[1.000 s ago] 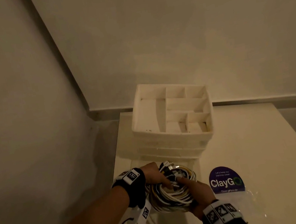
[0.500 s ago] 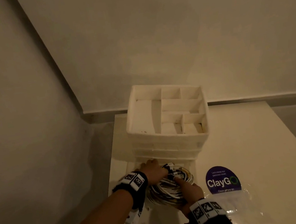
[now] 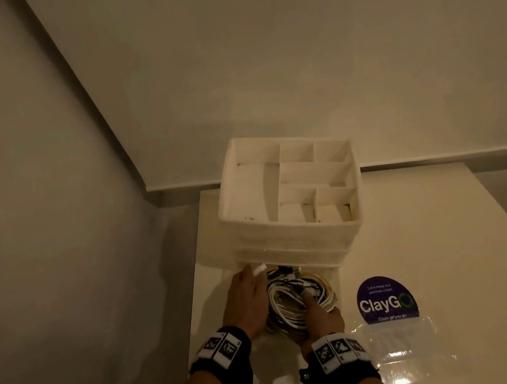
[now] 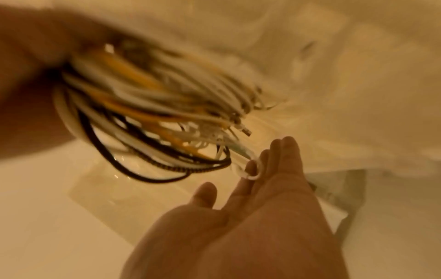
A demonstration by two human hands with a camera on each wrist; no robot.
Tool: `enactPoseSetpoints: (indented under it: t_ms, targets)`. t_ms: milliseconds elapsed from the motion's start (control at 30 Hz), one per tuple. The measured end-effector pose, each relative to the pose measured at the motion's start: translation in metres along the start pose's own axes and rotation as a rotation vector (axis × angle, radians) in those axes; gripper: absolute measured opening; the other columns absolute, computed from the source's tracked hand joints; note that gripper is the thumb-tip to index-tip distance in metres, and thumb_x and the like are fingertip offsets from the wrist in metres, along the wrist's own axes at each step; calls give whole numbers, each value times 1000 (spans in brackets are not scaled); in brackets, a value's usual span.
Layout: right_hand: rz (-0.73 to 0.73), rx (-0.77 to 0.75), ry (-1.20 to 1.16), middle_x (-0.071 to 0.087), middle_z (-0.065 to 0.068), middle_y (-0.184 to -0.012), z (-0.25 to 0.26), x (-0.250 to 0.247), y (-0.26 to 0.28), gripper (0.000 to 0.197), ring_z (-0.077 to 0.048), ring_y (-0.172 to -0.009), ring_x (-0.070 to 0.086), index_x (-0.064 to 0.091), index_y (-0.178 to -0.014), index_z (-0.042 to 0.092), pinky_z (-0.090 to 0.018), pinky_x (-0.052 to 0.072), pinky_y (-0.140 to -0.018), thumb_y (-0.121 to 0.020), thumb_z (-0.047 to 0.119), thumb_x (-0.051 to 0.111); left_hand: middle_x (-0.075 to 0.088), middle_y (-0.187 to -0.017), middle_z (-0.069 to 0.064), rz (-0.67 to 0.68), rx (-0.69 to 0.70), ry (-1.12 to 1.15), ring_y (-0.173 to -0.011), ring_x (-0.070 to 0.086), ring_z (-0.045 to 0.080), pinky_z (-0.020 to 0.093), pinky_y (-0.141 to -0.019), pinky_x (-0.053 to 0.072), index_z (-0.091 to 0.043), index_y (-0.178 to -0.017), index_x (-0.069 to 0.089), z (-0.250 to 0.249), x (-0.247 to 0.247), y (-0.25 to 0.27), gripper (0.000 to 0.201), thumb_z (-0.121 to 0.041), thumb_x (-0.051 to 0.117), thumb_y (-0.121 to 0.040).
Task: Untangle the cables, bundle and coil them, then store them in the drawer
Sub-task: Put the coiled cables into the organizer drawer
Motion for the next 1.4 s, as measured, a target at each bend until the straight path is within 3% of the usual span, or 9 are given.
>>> enactPoseSetpoints:
  t_ms: [133,367,600,700,767,933,1133,1233,1400]
  targets:
    - [-68,-112,223,53,-28,-129,2,3,2,77,-43,-113,56,36,-134,-3,-51,49,-95,-80,37,73,5,-161,7,210,-69,-258,-146,5,32,47,-117,17,-14,-153,-3,5,17,3,86,-57,41,-93]
    - [36,-294,707,49,-28,-132,20,-6,8,87,-41,-119,53,25,-133,-3,-41,47,-97,-78,45,73,8,-157,13,239,-83,-548,-137,24,41,46,-109,32,-10,-152,-3,3,26,-10,74,-16,45,-95]
    - [437,-1096,1325,-4,8,-157,9,-42,26,82,-17,-146,-5,7,-152,29,-33,11,-120,-90,39,60,3,-158,13,230,-56,-661,-140,15,43,51,-111,28,-12,-152,-5,-9,31,-14,76,-13,45,-95]
    - [372,-1266,1748,27,-3,-155,1,-53,21,84,-40,-141,25,30,-147,26,-51,41,-107,-77,47,71,3,-158,13,311,-65,-528,-141,9,44,50,-114,22,-14,-152,-5,3,27,-24,70,-29,38,-99]
    - [261,-1291,1801,52,-8,-140,-1,-56,14,83,-42,-124,52,48,-137,23,-47,56,-86,-65,46,81,9,-156,15,296,-50,-488,-139,13,44,49,-114,21,-14,-152,1,10,28,-29,66,-44,28,-100]
    - [238,-1317,1806,58,-4,-133,1,-53,11,85,-39,-118,58,48,-137,27,-42,57,-80,-58,29,82,32,-148,10,-42,53,-345,-129,35,33,44,-106,34,-17,-146,31,16,38,-21,52,-42,20,-102]
    - [285,-1203,1754,29,-3,-156,-4,-47,9,75,-41,-142,24,21,-150,30,-48,36,-108,-84,23,56,61,-128,8,-315,398,-258,-118,56,29,42,-101,45,-11,-119,66,7,44,-5,29,-16,53,-94]
    - [306,-1199,1704,20,-2,-158,-7,-42,8,69,-38,-145,14,17,-150,31,-47,26,-117,-88,21,47,51,-141,4,-140,546,-453,-136,40,25,49,-109,35,-14,-134,54,9,54,3,47,-32,33,-96]
    - [306,-1255,1600,39,-14,-146,0,-46,3,57,-39,-137,34,44,-139,25,-45,49,-100,-86,18,63,-9,-161,-12,155,409,-720,-147,-12,15,57,-117,7,-25,-154,2,15,48,3,65,-54,7,-95]
Point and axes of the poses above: each hand's wrist, its own y-axis away from the middle knuckle, its own x-axis out of the palm, z = x × y, the point moved 2 cm from there along -y, towards the middle knuckle
